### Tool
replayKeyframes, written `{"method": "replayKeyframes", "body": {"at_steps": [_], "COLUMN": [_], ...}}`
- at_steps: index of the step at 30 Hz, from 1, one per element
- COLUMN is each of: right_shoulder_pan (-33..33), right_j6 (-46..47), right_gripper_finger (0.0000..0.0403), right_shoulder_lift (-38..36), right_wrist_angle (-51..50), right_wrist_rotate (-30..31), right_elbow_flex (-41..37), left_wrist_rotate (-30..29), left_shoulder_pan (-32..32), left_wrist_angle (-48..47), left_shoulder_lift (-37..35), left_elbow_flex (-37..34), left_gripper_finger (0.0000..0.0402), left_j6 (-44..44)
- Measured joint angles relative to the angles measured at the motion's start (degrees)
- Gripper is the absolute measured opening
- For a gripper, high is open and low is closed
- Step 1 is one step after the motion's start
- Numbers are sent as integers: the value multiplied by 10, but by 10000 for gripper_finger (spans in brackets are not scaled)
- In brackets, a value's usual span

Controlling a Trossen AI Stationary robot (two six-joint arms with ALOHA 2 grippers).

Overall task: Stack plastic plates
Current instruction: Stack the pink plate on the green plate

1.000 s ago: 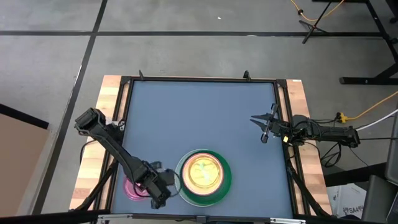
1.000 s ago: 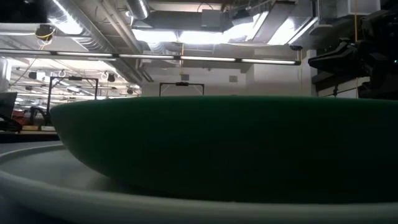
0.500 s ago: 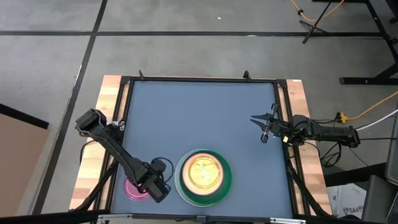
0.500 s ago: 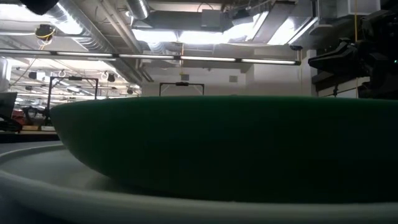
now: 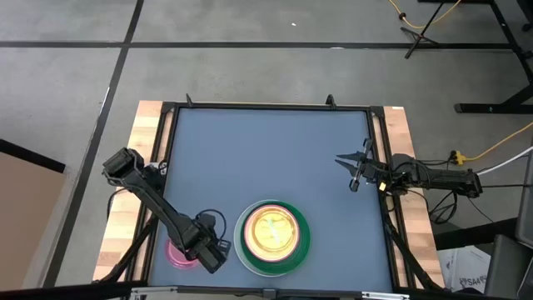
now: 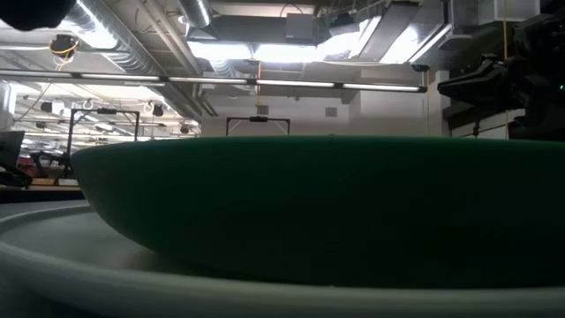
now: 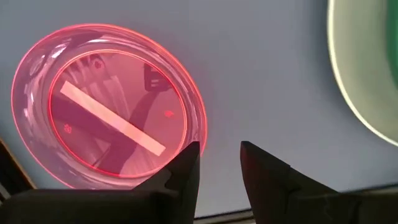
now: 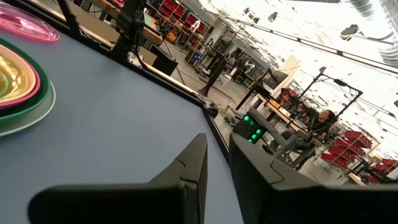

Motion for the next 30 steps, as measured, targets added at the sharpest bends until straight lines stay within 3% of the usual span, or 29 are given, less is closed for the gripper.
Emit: {"method": "replayKeyframes", "body": {"at_steps": [30], "right_shoulder_pan": [0], "right_j6": [0], "right_gripper_finger": [62], "right_shoulder_lift": [0], "right_wrist_angle": [0], "right_wrist_rotate": [0], "right_elbow_flex": [0], "left_wrist_rotate": [40], "left_shoulder_pan": [17], "left_wrist_angle": [5], "left_shoulder_lift": [111], "left_elbow_flex": [0], "left_gripper_finger": [108], "left_j6": [-1]}}
